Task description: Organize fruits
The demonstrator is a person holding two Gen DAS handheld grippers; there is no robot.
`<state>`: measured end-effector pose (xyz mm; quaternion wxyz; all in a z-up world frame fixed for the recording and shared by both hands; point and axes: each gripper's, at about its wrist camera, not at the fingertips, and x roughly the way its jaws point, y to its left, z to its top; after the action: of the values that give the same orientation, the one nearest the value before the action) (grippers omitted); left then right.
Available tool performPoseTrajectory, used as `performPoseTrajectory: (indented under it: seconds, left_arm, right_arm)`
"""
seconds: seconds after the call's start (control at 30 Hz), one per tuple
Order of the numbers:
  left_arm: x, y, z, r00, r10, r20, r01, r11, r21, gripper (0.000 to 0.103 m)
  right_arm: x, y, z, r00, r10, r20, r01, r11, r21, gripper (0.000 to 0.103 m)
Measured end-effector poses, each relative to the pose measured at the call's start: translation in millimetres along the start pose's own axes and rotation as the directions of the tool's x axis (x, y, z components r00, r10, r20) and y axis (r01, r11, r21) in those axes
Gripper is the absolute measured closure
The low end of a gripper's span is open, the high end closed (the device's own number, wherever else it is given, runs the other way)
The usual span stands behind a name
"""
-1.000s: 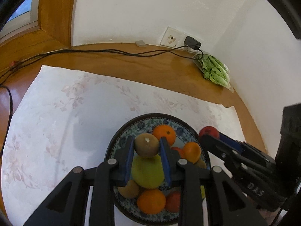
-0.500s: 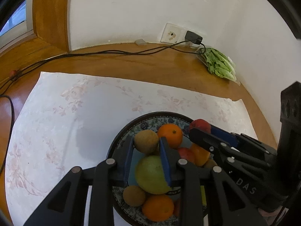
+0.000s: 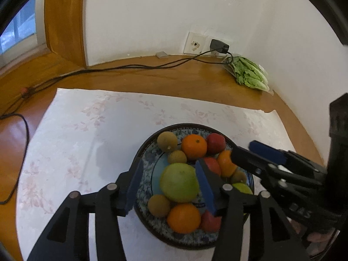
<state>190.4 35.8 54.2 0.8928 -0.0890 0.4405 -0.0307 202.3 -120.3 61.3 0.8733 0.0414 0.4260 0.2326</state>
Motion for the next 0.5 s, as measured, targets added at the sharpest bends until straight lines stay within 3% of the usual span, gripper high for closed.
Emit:
performPoseTrajectory:
  seconds: [0.2, 0.3, 0.5]
  left_arm:
    - [-23.0, -8.8, -15.4, 0.999, 0.045, 0.019, -0.046, 0.998, 0.053, 0.035]
    - [-31.2, -11.5, -26.1, 0.997, 0.068, 0.025, -0.07, 0.995, 0.071, 0.028]
    - [-36.8, -13.0, -53.6, 0.995, 0.096, -0.011, -0.095, 0.993, 0.076, 0.027]
  right_arm:
    - [-25.9, 5.7, -18.6, 1.0, 0.002, 0.001, -0.002, 1.0, -0.005, 0.051]
    - [-35.2, 6.7, -31.6, 1.0, 0.007, -0.003, -0.007, 1.0, 0.004, 0.044]
    - [-44.2, 9.8, -59.7, 1.0, -0.023, -0.021, 0.024, 0.999, 0.033, 0.041]
